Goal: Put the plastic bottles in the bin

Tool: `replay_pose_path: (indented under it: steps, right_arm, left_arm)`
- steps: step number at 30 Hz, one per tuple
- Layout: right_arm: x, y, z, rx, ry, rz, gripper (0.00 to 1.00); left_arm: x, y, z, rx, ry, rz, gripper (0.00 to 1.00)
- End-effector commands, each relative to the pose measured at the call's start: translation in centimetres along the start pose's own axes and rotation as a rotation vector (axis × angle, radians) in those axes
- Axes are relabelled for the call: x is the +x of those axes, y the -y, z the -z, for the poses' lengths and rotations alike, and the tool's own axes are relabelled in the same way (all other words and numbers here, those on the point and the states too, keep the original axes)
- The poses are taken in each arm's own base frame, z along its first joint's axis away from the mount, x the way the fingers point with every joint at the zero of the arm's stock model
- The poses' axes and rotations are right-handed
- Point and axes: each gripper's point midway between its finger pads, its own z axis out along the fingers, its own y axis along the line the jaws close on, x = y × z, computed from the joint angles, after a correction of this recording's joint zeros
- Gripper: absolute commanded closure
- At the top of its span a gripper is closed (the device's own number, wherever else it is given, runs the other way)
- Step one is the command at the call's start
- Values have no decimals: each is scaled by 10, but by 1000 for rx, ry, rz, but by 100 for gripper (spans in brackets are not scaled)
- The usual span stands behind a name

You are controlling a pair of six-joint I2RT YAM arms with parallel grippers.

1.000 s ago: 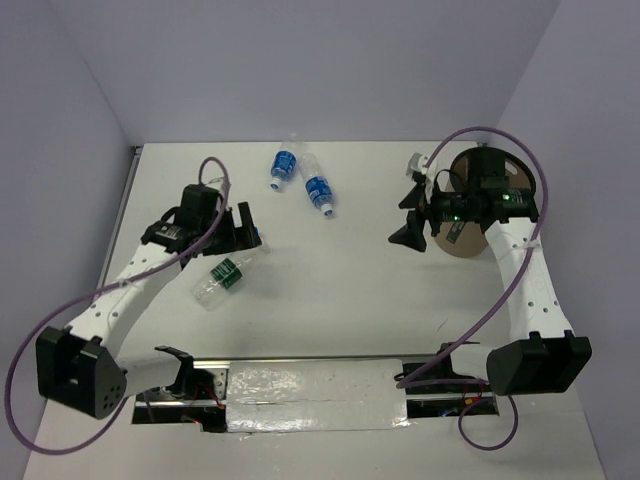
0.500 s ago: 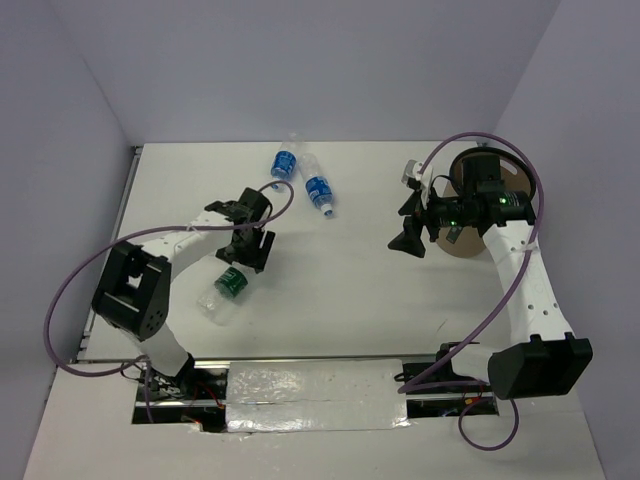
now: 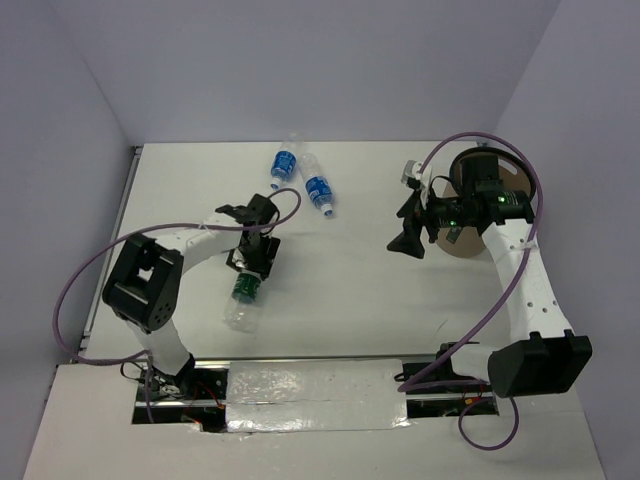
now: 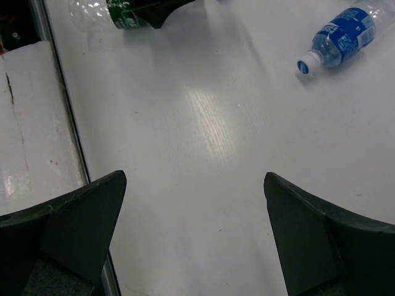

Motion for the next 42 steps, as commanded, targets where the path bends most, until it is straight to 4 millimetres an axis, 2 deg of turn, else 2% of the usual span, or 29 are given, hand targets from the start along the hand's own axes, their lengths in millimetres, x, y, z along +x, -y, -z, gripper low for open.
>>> replay_pose_path:
  steps: [1,2,3,4,5,7,8,9,10,11,12,13,14,15,16,17,20,26,30,33,36,38,39,40,41,42]
  right_arm:
    - [3,-18,-8,-88,0,-77,0]
    - [4,-25,-13,-121,2,-119,0]
    - [3,-28,-16,-141,9,-119,0]
    - [1,-33,-19,-157,17,-180,1]
    - [-5,-34,-25,-175,50,-191,1]
    - [-16,-43,-33,-201,66,-312,1]
    - [-24,-35,-41,-170,90,-288,0]
    - [-31,-32,-45,-145,98,-317,0]
    - [-40,-40,-52,-149,95,-414,0]
    - [-53,-33,-57,-123,125,-407,0]
    - [-58,-28,-62,-72,118,-503,0]
    - [-63,-30,-72,-69,106,-541,0]
    - [-75,-26,-74,-50,124,-549,0]
    - [-79,-20,-77,-7,126,-606,0]
    - [-83,-19,-84,3,123,-629,0]
    - [-94,-13,-83,25,151,-629,0]
    - [-112,-4,-87,70,201,-662,0]
    - [-113,6,-105,139,199,-687,0]
    - [-112,1,-115,99,185,-721,1]
    - [-112,-5,-118,70,179,-717,9]
    - [-111,-15,-118,23,173,-709,24]
    - [-110,-23,-118,-21,167,-695,41]
    - [-111,-26,-117,-35,167,-693,47]
    - [-110,-29,-117,-51,167,-689,59]
    - [-111,-34,-116,-84,168,-674,63]
    - [-113,-36,-115,-101,171,-662,71]
  left_arm:
    - [-23,36,37,204,146,89,64]
    - [-32,53,61,321,207,115,71]
    - [-38,63,75,392,252,125,73]
    - [-53,74,88,471,343,129,74]
    - [-58,89,120,602,416,138,78]
    - [-76,107,150,759,567,154,81]
    - [-76,115,175,852,633,126,81]
    - [-79,119,187,901,684,117,82]
    - [-74,125,188,948,695,136,82]
    - [-81,130,211,1017,790,95,82]
    - [-79,133,212,1040,802,93,82]
    - [-79,138,218,1067,815,83,84]
    - [-82,141,223,1085,840,68,84]
    - [-82,146,229,1102,846,48,85]
    - [-80,152,230,1110,843,26,90]
    - [-81,157,230,1116,843,13,91]
    - [-80,168,235,1138,845,-22,91]
    - [-77,182,245,1173,859,-50,91]
    - [-75,185,247,1187,857,-50,89]
    - [-77,185,248,1183,863,-47,85]
    - [-80,183,246,1164,874,-32,76]
    - [-82,182,244,1152,873,-20,71]
    - [-83,182,244,1152,871,-16,65]
    - [-84,182,242,1148,868,-10,62]
    - [-86,182,241,1141,866,2,58]
    - [-87,181,240,1136,864,9,49]
